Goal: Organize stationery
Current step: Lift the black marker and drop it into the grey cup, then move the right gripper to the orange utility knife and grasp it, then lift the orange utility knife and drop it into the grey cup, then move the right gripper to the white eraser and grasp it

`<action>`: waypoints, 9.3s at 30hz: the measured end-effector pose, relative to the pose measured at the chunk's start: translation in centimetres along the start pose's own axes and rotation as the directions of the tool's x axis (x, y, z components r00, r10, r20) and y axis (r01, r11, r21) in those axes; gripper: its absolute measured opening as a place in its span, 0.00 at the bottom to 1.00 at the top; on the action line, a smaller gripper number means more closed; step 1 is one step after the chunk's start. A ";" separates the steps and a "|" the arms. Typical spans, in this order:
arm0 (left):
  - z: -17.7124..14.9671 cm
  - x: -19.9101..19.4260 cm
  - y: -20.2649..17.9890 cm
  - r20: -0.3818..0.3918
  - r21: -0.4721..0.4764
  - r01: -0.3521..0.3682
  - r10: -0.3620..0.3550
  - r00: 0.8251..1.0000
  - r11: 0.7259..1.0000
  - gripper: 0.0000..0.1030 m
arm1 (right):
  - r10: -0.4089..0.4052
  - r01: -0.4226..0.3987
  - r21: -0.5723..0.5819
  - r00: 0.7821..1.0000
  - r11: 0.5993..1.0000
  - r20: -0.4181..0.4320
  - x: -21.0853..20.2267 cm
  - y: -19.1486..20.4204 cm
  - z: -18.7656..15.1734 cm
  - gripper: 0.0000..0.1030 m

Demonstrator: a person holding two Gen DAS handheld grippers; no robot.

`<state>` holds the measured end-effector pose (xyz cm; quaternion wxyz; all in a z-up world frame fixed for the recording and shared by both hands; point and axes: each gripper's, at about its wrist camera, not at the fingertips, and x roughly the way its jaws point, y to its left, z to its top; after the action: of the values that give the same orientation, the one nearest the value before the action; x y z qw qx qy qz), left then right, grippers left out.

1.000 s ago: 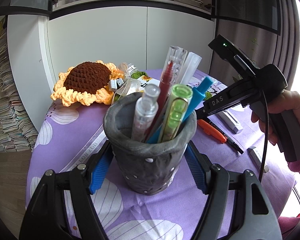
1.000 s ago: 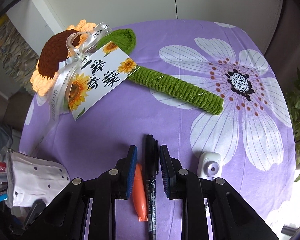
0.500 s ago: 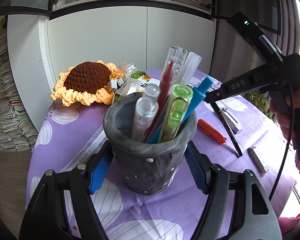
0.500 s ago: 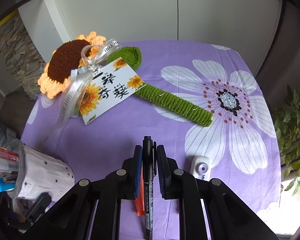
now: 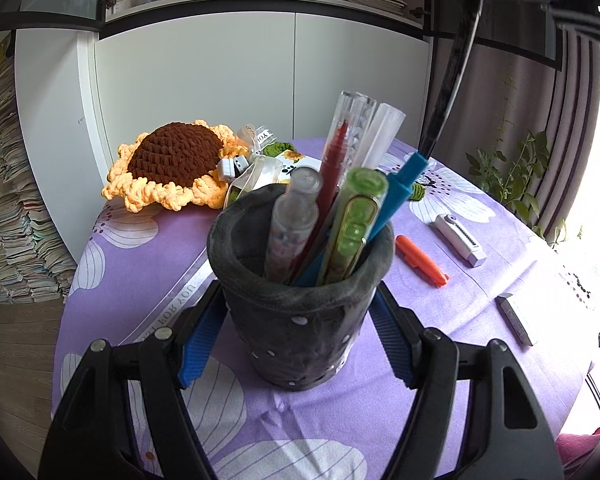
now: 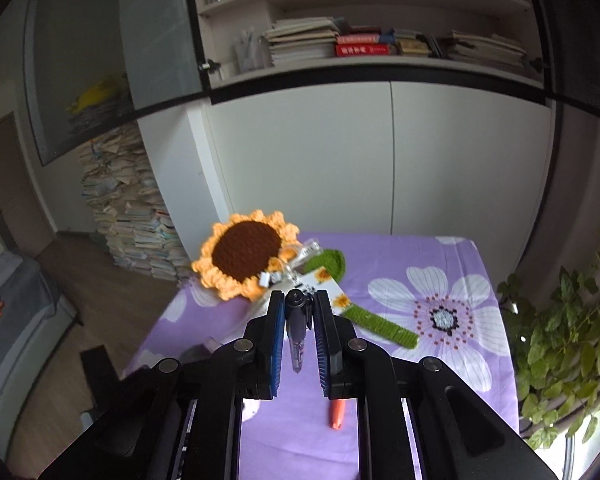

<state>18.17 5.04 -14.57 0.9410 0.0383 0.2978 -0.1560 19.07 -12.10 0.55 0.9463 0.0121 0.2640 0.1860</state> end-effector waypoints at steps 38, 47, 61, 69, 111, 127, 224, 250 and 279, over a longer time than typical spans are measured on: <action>0.0 0.0 0.0 0.000 0.001 0.000 0.000 1.000 1.000 0.69 | 0.139 -0.157 -0.083 0.971 0.984 -0.192 8.5 5.6 -2.8 0.15; 0.0 0.0 0.0 0.000 0.001 0.000 0.000 1.000 1.000 0.69 | 0.144 -0.148 -0.021 0.980 0.989 -0.137 5.8 3.2 -1.6 0.15; -0.1 0.0 0.0 0.002 0.002 -0.002 0.002 1.000 1.000 0.69 | -0.065 0.112 0.065 0.865 0.992 -0.497 13.3 -6.0 -8.6 0.15; -0.1 0.0 0.0 0.001 0.002 -0.001 0.001 1.000 1.000 0.69 | -0.045 0.130 0.118 0.838 0.985 -0.544 14.8 -7.5 -10.0 0.15; -0.1 0.1 0.0 0.001 0.003 -0.002 0.002 1.000 1.000 0.69 | -0.003 -0.016 -0.101 0.983 0.995 -0.185 5.3 0.9 -1.7 0.08; -0.1 0.0 -0.1 0.001 0.004 -0.002 0.002 1.000 1.000 0.70 | 0.040 0.033 0.137 0.868 0.990 -0.494 17.8 -4.0 -8.4 0.21; -0.1 0.1 -0.3 -0.006 0.001 0.000 0.000 1.000 1.000 0.70 | 0.234 -0.261 0.016 0.837 0.965 -0.495 7.0 4.3 -1.8 0.14; -0.1 0.1 -0.3 -0.004 0.003 0.000 0.000 1.000 1.000 0.70 | -0.016 0.156 0.141 0.724 0.978 -0.690 7.3 -8.7 -14.2 0.22; -0.1 0.1 -0.3 -0.005 0.002 0.001 -0.001 1.000 1.000 0.70 | -0.073 0.114 0.024 0.771 0.993 -0.633 7.1 -6.5 -13.5 0.17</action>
<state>18.04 4.74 -14.72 0.9401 0.0396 0.3001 -0.1566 20.19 -16.64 -15.38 0.8104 -0.0352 0.5715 0.1239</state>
